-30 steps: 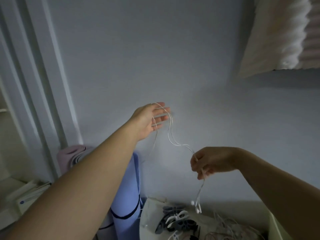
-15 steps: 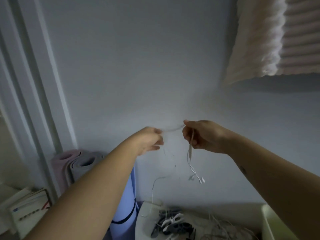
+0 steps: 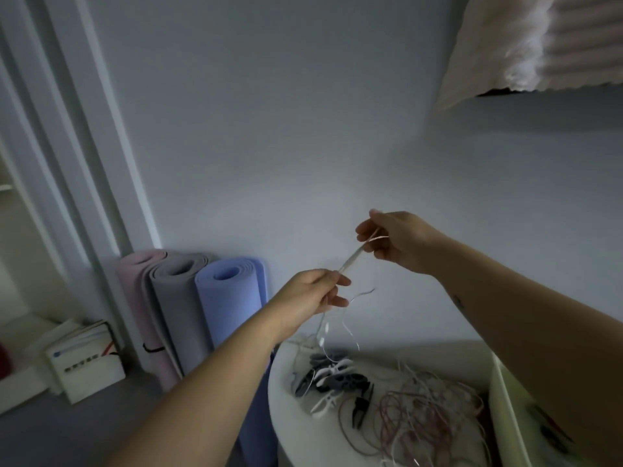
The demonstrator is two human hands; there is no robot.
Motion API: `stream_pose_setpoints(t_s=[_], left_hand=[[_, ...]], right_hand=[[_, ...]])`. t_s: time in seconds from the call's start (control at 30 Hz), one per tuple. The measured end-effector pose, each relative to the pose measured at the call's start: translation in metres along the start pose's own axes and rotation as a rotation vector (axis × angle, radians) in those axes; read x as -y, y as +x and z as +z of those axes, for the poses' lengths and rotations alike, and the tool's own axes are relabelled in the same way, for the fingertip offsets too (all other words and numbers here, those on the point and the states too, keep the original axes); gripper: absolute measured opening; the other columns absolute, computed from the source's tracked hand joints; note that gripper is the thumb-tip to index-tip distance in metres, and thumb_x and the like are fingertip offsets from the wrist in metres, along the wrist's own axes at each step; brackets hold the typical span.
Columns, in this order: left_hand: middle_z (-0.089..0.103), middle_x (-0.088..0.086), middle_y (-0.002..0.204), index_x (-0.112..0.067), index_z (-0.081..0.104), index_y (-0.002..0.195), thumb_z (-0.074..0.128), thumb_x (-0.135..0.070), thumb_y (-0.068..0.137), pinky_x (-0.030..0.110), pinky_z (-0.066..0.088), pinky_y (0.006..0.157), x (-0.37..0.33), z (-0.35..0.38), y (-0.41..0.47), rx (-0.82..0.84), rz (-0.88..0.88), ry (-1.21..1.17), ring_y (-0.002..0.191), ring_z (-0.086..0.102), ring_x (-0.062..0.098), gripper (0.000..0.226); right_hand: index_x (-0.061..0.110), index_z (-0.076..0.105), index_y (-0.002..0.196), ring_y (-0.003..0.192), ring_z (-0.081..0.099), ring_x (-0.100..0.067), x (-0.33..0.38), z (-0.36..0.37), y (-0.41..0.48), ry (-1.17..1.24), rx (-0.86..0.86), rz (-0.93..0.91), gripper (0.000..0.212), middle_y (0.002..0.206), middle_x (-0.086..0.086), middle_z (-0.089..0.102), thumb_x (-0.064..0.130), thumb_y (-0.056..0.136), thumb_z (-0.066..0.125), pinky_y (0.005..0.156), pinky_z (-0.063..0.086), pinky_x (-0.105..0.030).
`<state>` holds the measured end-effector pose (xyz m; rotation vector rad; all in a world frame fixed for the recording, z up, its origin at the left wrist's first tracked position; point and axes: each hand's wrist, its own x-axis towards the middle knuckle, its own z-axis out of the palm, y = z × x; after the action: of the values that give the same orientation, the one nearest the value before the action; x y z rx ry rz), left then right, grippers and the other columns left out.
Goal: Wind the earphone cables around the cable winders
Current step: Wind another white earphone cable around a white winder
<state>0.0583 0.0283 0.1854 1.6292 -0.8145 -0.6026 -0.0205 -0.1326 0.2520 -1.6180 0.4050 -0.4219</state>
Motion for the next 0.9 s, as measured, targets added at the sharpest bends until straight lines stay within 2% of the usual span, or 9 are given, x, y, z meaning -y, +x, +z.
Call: stream_pose_setpoints(t_s=[0.17, 0.27, 0.37, 0.5, 0.6, 0.67, 0.77, 0.9], left_hand=[[0.052, -0.008, 0.067, -0.018, 0.067, 0.091, 0.042, -0.024, 0.103, 0.024, 0.047, 0.083, 0.018, -0.004, -0.024, -0.060, -0.005, 0.105, 0.082, 0.069, 0.007, 0.029], [0.056, -0.011, 0.065, -0.021, 0.068, 0.090, 0.043, -0.027, 0.102, 0.031, 0.048, 0.087, 0.042, -0.011, -0.036, -0.090, -0.044, 0.132, 0.088, 0.070, 0.009, 0.028], [0.058, -0.004, 0.066, -0.016, 0.069, 0.090, 0.047, -0.026, 0.101, 0.035, 0.054, 0.087, 0.067, -0.019, -0.047, -0.162, -0.107, -0.079, 0.080, 0.070, 0.011, 0.027], [0.055, 0.000, 0.068, -0.011, 0.067, 0.090, 0.048, -0.021, 0.101, 0.027, 0.054, 0.066, 0.094, -0.026, -0.046, -0.269, -0.190, -0.400, 0.062, 0.063, 0.010, 0.024], [0.053, -0.003, 0.064, -0.012, 0.066, 0.091, 0.047, -0.020, 0.101, 0.022, 0.051, 0.058, 0.115, -0.028, -0.033, -0.348, -0.253, -0.566, 0.054, 0.054, 0.007, 0.023], [0.051, -0.005, 0.060, -0.012, 0.065, 0.091, 0.048, -0.021, 0.101, 0.019, 0.050, 0.054, 0.129, -0.025, -0.022, -0.381, -0.298, -0.669, 0.051, 0.053, 0.005, 0.022], [0.050, -0.005, 0.058, -0.011, 0.065, 0.091, 0.048, -0.021, 0.101, 0.018, 0.049, 0.049, 0.147, -0.019, -0.007, -0.411, -0.362, -0.804, 0.050, 0.051, 0.005, 0.022], [0.051, -0.006, 0.052, -0.009, 0.062, 0.091, 0.047, -0.020, 0.101, 0.017, 0.049, 0.051, 0.171, -0.010, 0.008, -0.441, -0.418, -0.851, 0.045, 0.052, 0.004, 0.022]], right_hand=[[0.003, 0.060, 0.083, 0.071, 0.061, -0.019, -0.011, -0.009, -0.006, 0.181, -0.101, 0.033, 0.040, 0.084, -0.010, 0.060, 0.026, 0.104, 0.034, 0.061, 0.046, -0.025], [0.003, 0.058, 0.080, 0.072, 0.060, -0.019, -0.028, -0.002, -0.005, 0.260, -0.132, 0.066, 0.040, 0.083, -0.011, 0.058, 0.024, 0.104, 0.034, 0.062, 0.047, -0.025], [0.002, 0.058, 0.079, 0.070, 0.059, -0.019, -0.049, 0.011, 0.002, 0.298, -0.125, 0.105, 0.040, 0.082, -0.011, 0.057, 0.023, 0.104, 0.034, 0.063, 0.049, -0.025], [0.002, 0.057, 0.080, 0.069, 0.059, -0.019, -0.086, 0.032, 0.018, 0.359, -0.117, 0.168, 0.039, 0.079, -0.011, 0.056, 0.023, 0.104, 0.035, 0.065, 0.051, -0.026], [0.002, 0.057, 0.084, 0.071, 0.061, -0.021, -0.120, 0.043, 0.033, 0.369, -0.103, 0.231, 0.035, 0.079, -0.012, 0.056, 0.024, 0.103, 0.037, 0.068, 0.052, -0.028], [0.000, 0.055, 0.093, 0.073, 0.062, -0.024, -0.147, 0.050, 0.040, 0.338, -0.084, 0.289, 0.033, 0.083, -0.014, 0.057, 0.028, 0.102, 0.040, 0.072, 0.052, -0.031], [-0.001, 0.052, 0.100, 0.080, 0.062, -0.027, -0.189, 0.054, 0.047, 0.179, -0.028, 0.411, 0.043, 0.093, -0.016, 0.058, 0.042, 0.099, 0.043, 0.076, 0.052, -0.036], [0.008, 0.057, 0.086, 0.067, 0.057, -0.021, -0.234, 0.057, 0.051, -0.120, 0.053, 0.512, 0.049, 0.081, -0.010, 0.061, 0.054, 0.094, 0.043, 0.060, 0.045, -0.028]])
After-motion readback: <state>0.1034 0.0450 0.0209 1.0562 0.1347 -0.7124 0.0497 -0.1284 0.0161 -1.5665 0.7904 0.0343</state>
